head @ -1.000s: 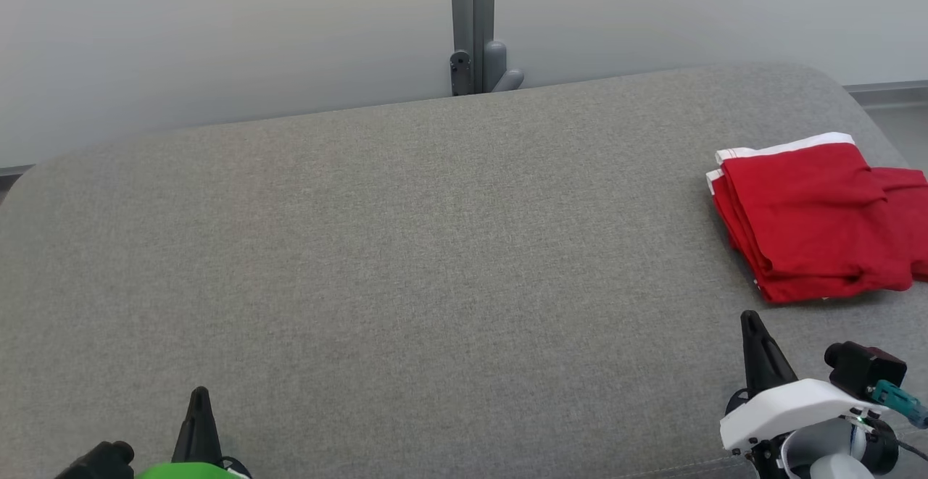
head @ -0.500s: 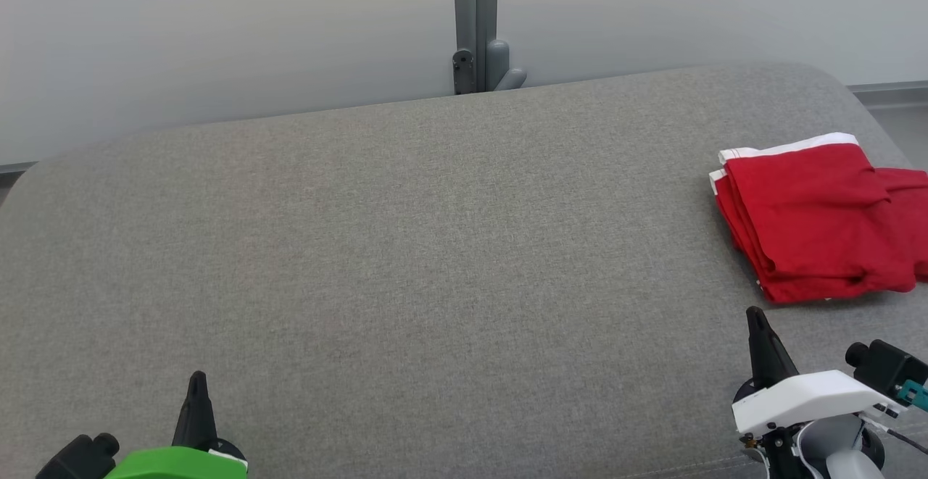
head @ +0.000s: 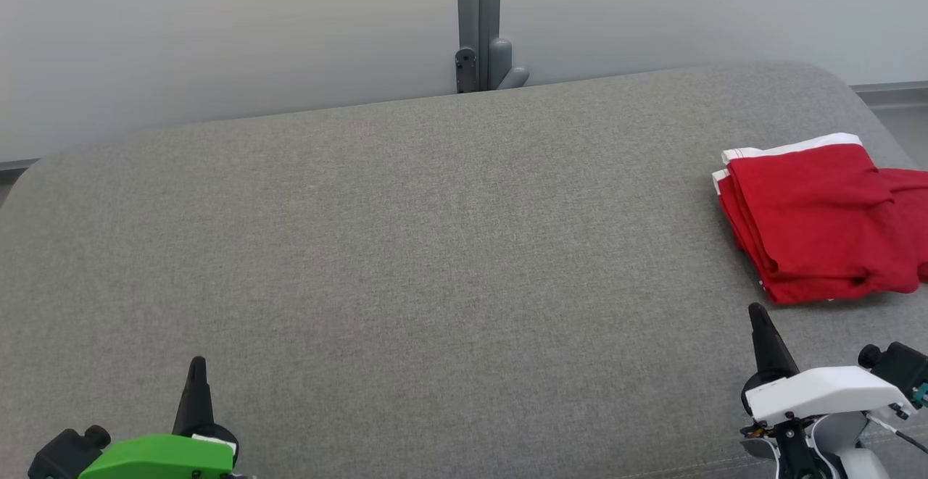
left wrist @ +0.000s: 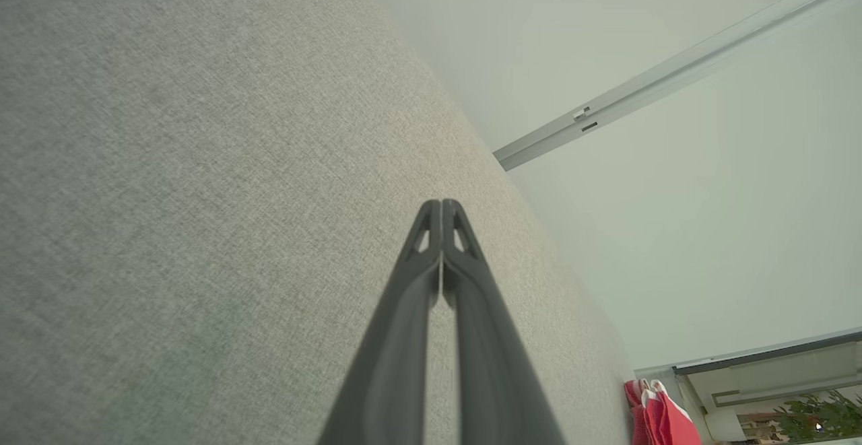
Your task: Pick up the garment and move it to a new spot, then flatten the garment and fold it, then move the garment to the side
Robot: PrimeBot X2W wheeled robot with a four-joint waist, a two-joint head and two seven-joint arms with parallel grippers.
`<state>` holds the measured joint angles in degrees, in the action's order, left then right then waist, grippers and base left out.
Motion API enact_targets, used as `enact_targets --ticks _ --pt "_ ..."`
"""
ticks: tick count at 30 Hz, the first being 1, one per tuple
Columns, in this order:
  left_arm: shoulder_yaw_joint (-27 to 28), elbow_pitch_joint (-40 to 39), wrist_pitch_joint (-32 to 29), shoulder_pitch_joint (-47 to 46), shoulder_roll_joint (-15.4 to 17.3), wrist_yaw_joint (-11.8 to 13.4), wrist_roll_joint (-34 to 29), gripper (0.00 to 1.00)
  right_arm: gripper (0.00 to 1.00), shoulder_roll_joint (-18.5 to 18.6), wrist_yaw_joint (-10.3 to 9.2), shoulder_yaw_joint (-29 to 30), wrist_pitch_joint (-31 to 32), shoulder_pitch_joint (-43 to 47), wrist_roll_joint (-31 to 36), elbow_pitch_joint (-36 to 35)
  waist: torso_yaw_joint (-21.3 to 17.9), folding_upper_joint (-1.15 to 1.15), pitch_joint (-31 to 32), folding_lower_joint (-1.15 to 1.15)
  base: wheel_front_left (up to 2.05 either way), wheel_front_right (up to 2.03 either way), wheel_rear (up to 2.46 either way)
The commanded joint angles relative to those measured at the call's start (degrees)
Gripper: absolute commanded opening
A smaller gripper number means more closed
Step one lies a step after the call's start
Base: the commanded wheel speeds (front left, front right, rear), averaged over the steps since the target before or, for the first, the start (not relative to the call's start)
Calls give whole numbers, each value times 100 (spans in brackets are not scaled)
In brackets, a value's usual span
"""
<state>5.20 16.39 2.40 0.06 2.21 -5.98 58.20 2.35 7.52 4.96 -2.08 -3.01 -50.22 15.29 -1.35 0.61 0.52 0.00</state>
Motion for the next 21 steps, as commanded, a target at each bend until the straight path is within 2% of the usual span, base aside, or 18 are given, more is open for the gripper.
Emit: enact_targets --ticks 1,21 --pt "22 -90 -35 -151 52 -21 205 0 0 38 -3 26 42 -133 -226 -87 3 -28 -1 0 0 0 0" --pt "51 -196 -333 -293 64 -70 1349 0 0 49 -2 82 351 -163 -1654 -152 42 -37 -21 0 0 0 0"
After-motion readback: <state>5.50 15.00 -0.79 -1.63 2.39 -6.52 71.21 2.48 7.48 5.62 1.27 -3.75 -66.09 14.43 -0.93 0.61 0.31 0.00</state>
